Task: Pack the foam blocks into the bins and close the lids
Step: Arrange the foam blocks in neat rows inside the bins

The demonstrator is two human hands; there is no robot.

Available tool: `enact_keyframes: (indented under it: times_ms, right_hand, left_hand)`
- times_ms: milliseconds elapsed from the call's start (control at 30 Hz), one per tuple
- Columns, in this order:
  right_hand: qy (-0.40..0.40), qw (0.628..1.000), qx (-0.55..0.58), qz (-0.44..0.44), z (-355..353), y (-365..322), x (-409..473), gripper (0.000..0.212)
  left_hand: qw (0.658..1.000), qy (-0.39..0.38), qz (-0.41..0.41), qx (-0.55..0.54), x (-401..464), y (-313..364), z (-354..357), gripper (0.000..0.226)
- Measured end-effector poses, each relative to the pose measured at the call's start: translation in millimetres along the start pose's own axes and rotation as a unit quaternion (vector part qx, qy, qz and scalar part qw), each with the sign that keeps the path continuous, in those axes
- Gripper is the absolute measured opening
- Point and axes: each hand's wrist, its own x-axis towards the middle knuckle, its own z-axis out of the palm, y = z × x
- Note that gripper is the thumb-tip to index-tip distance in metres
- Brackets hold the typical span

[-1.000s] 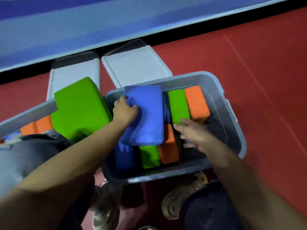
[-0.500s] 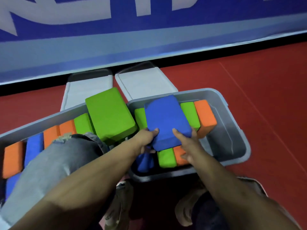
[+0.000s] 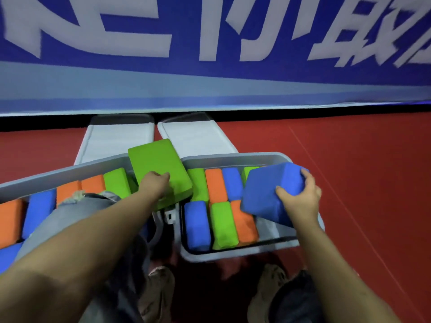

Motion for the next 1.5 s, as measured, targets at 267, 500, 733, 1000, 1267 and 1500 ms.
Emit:
enact_keyframes:
  times_ms: [267,500,733,1000,1267,1500]
  right_hand:
    - [-0.055,0.995,-0.062,-0.062,14.1,13.8,-2.0,0.08]
    - [-0.092,0.979,-0.098,-0.152,22.2,22.4,-0.7,0.08]
    - [-0.136,0.966,-0.167,-0.14,32.0,21.5,4.8,0.101]
    - [-0.175,0.964,-0.166,-0.109,-4.0,27.4,7.0,0.102]
    - [-0.073,0.964,-0.25,-0.05,-40.0,60.5,20.7,0.075]
    - [-0.069,0.967,-0.238,-0.061,-27.5,83.0,35.8,0.066]
  left_hand:
    - [0.957,-0.093,-0.25,-0.112,28.1,-47.4,15.3,0.089]
    - [0.936,-0.102,-0.306,-0.14,90.7,-96.9,19.0,0.102]
    - [0.933,-0.06,-0.234,-0.268,24.1,-32.7,11.8,0.042]
    - [0.94,-0.041,-0.102,-0.322,-16.0,30.2,39.0,0.038]
    - [0.985,-0.127,0.015,-0.115,-46.9,69.2,81.3,0.086]
    - [0.99,-0.098,0.022,0.098,-66.4,66.3,108.6,0.088]
